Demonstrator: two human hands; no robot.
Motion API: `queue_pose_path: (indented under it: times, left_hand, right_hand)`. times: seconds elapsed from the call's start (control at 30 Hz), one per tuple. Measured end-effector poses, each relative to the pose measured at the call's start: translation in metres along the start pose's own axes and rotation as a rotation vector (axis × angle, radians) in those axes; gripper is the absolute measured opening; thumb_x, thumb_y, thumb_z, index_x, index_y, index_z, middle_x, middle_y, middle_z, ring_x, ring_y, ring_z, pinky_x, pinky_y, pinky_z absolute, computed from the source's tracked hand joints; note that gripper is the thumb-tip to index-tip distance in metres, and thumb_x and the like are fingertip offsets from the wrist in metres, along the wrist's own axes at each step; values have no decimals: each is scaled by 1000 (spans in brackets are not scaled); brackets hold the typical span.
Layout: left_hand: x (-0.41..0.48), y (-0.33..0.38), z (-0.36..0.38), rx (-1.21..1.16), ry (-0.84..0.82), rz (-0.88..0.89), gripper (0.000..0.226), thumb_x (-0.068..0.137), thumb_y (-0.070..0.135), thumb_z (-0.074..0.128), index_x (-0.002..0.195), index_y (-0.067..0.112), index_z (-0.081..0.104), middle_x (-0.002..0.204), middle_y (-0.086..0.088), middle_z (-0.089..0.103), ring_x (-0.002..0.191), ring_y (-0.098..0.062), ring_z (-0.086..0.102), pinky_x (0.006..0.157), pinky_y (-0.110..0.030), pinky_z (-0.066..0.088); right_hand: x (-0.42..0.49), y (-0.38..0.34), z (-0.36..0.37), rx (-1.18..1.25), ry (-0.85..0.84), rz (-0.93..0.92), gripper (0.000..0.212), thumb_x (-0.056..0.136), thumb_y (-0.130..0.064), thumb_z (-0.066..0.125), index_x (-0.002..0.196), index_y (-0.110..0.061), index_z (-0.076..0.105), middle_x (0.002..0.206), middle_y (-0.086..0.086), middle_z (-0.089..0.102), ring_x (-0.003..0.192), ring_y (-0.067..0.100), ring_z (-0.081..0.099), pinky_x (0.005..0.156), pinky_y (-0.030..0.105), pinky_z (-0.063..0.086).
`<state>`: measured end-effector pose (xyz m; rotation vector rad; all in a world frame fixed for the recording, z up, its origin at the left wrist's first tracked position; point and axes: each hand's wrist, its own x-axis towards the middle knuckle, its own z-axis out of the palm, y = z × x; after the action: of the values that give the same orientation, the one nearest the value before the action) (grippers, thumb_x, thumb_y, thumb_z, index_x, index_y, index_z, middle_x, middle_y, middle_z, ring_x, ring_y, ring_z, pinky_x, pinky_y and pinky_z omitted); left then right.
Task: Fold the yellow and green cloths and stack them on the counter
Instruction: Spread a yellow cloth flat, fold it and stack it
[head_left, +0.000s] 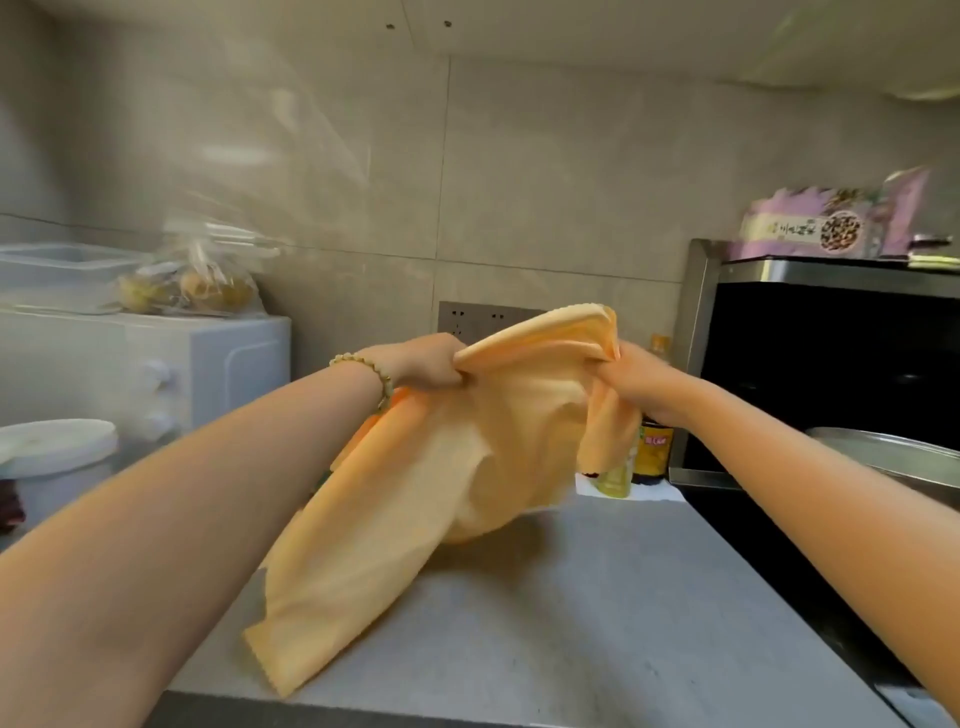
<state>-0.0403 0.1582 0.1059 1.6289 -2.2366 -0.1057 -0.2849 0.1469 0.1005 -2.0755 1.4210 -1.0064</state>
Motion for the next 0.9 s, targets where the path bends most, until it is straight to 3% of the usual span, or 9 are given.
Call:
queue_pose_path:
  times: [0.07, 0.13, 0.23, 0.3, 0.43, 0.6, 0.73, 0.83, 0.9]
  left_hand:
    - [-5, 5, 9, -103, -58, 14, 25, 94, 8, 45, 114, 12, 59, 114, -6, 62, 102, -21, 56, 85, -31, 43]
    - [-11, 4, 13, -231, -104, 18, 21, 97, 12, 45, 113, 16, 57, 111, -3, 61, 104, -20, 57, 87, -32, 45]
    - [-19, -7, 17, -352, -182, -41, 30, 93, 38, 58, 116, 19, 57, 110, -3, 66, 100, -21, 65, 85, -33, 55]
    - [-24, -16, 18, -290, -346, -114, 54, 79, 50, 70, 122, 22, 55, 110, -2, 68, 97, -20, 68, 84, -36, 57]
    - [-30, -18, 4, -306, -528, -187, 57, 78, 39, 73, 129, 26, 50, 117, -1, 66, 102, -22, 67, 86, -40, 56]
    - [-14, -22, -32, -447, -673, -225, 57, 66, 44, 72, 118, 26, 57, 114, 0, 70, 104, -19, 67, 96, -39, 51]
    - [30, -58, -5, -263, -749, -321, 69, 68, 49, 80, 126, 21, 54, 117, 0, 68, 106, -19, 66, 97, -38, 50]
    - [65, -90, 28, 140, -601, -407, 93, 52, 62, 83, 130, 22, 51, 116, 5, 63, 106, -20, 61, 99, -39, 48]
    - [83, -106, 50, 350, -508, -407, 89, 55, 60, 81, 131, 25, 49, 122, 4, 57, 111, -24, 56, 100, -41, 45]
  right_hand:
    - [-8, 5, 8, 105, -63, 31, 17, 99, -26, 43, 109, -18, 55, 98, 12, 62, 86, 22, 59, 79, 36, 50]
    - [-14, 9, 10, 183, -120, 57, 32, 91, -41, 58, 114, -19, 57, 108, 10, 66, 95, 22, 63, 87, 38, 52]
    - [-27, 17, 17, -174, -323, 56, 49, 74, -47, 76, 113, -26, 57, 105, -1, 67, 94, 15, 65, 85, 33, 54]
    - [-29, 22, 19, -322, -270, 35, 40, 79, -40, 73, 112, -22, 59, 105, 0, 66, 97, 16, 63, 88, 33, 52]
    - [-34, 16, 2, 171, -343, 157, 33, 92, -33, 57, 123, -22, 53, 117, 2, 64, 109, 21, 61, 98, 40, 47]
    - [-9, 12, -20, 386, -409, 161, 21, 90, -24, 57, 111, -23, 57, 98, 0, 73, 87, 15, 71, 64, 27, 57]
    - [35, 53, -2, 369, -536, 325, 42, 84, -26, 67, 122, -17, 54, 112, 9, 69, 102, 25, 67, 85, 40, 55]
    - [70, 104, 32, 166, -550, 421, 60, 76, -31, 78, 126, -7, 54, 117, 14, 67, 110, 30, 63, 98, 48, 47]
    - [87, 129, 52, -5, -528, 442, 67, 68, -38, 83, 120, -7, 56, 111, 11, 69, 103, 27, 66, 95, 45, 51]
